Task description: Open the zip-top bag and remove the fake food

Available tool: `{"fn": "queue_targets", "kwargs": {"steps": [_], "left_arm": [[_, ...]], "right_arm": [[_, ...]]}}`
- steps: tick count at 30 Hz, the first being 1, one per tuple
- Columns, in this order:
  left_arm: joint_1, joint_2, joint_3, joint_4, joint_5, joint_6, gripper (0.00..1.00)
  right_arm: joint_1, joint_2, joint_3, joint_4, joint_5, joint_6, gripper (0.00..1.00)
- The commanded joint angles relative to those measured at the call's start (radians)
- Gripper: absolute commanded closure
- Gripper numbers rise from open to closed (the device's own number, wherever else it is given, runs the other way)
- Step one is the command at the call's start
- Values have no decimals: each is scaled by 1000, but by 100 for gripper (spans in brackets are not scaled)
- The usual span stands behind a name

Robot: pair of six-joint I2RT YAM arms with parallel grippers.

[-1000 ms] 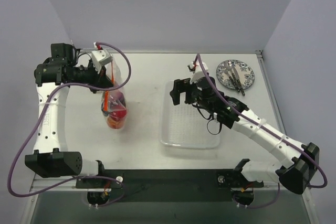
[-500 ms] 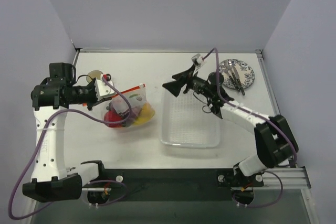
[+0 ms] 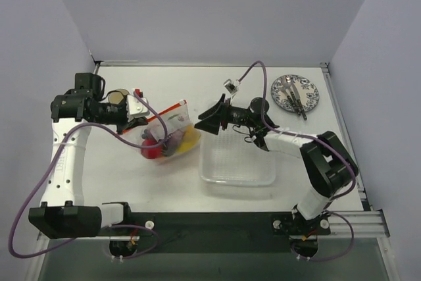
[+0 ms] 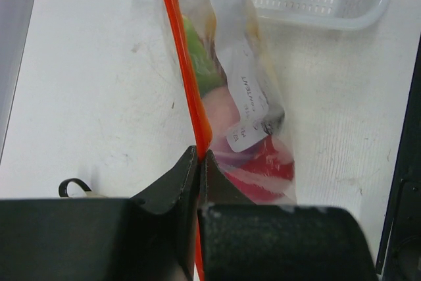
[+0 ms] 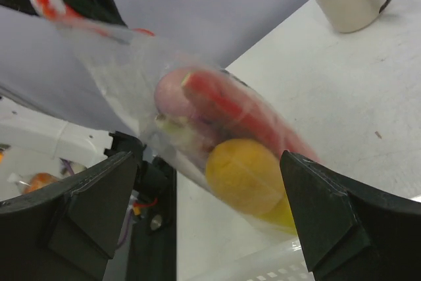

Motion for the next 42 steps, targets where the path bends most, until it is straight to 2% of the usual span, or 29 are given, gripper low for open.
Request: {"fn": "queue_targets", "kwargs": {"steps": [1,4,7,13,19,26,29,32,38,42], "left_arm": [[-17,11,47,-210,83,19,96],[-53,24,61,-211,83,8,96],[-72,28,67,-210,85,0,96],[-90,25,75,-211,88,-1,97],[-109,-1,64,-210,66,5,97],[-136,-8,49,-210,43,5,98],[-139,-8,50,-210,45,5,98],[-145,-15,46,-210,31,3,98],[-145,-22,43,-211,20,0,98],[-150,-27,43,-210,19,2,98]], "right_arm": [[47,-168,-23,143,27,-298,4],[101,-241,-13,-47,106,-488,10],[130,-282,15,-179,148,-599,16],[135,-285,42,-259,177,-684,9],[124,-249,67,-261,170,-716,8],[155,-209,105,-228,148,-664,9],[158,-183,98,-149,153,-617,11],[156,-181,96,-167,197,-656,13],[143,-215,75,-255,363,-806,11],[92,-221,62,-206,342,-750,10]]}}
